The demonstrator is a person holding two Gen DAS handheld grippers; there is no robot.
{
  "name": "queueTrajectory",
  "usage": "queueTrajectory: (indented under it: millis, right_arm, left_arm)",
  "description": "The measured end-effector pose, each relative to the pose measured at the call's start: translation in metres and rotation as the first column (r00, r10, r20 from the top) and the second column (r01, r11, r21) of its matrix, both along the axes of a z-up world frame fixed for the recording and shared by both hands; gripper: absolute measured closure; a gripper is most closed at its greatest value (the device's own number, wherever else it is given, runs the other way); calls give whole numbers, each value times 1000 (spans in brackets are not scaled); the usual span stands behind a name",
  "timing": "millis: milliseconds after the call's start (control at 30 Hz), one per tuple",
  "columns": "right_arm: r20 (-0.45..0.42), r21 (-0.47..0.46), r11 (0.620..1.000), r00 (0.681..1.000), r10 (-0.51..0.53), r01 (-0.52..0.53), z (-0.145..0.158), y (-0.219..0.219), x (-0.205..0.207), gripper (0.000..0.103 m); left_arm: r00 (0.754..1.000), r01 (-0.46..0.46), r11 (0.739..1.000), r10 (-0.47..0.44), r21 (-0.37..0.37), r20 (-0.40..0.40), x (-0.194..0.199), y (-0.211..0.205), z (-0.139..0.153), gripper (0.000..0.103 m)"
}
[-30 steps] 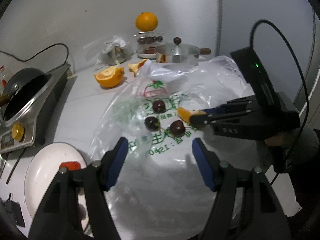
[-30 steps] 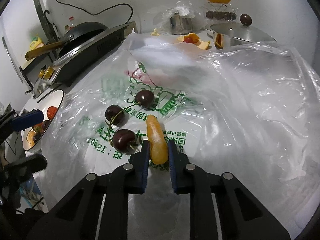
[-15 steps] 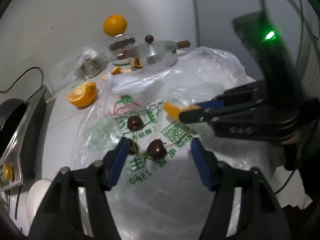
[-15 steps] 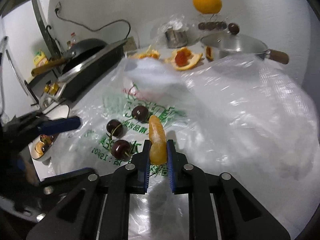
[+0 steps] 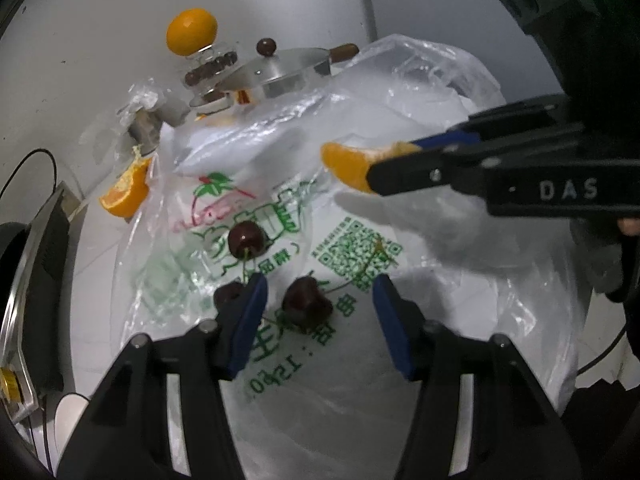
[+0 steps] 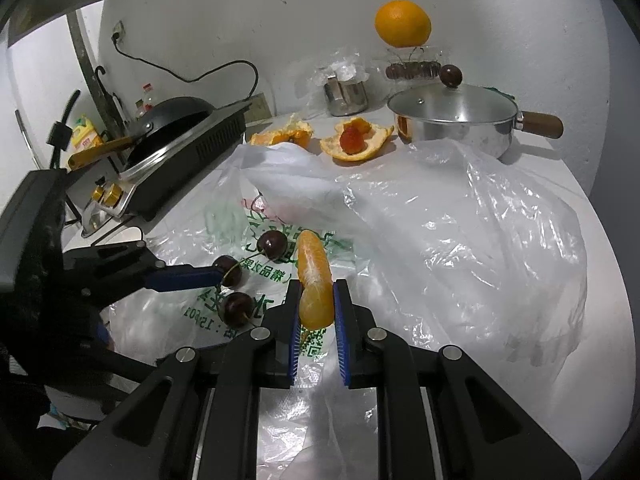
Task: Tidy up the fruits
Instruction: 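Grasp a dark cherry with the left gripper while the right gripper holds the orange segment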
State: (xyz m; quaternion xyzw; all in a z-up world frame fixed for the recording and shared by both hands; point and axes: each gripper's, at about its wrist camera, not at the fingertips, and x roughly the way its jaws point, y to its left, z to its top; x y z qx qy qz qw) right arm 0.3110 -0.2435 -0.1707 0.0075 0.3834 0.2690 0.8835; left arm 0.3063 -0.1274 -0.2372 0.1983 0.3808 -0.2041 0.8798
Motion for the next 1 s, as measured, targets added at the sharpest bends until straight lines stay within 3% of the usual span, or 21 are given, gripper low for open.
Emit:
queueTrajectory:
  millis: [33, 300, 467, 533, 1000]
  right_arm:
    - [-1, 1, 1000, 1000, 0, 0, 0, 0, 0, 87]
    - [13, -7, 1000, 1000, 0, 0, 4, 1, 0, 87]
    - [3, -11, 1000, 1000, -17, 17, 1, -3, 1, 87]
    - [8, -14, 1000, 1000, -20, 21, 2, -3, 0, 87]
    - [45, -23, 999, 999, -24, 26, 17, -1, -13, 87]
  left_arm:
    - [1000, 3, 1000, -3, 3, 3, 1, 0, -1, 51]
    - [999, -7, 1000, 7, 3, -38, 10, 5, -12, 52]
    - [999, -3, 1000, 3, -12, -47, 11, 7, -15, 62]
    - [999, -9, 1000, 9, -8, -36, 9, 7, -15, 73]
    - [1000, -14, 998, 14, -63, -10, -11, 9, 5, 73]
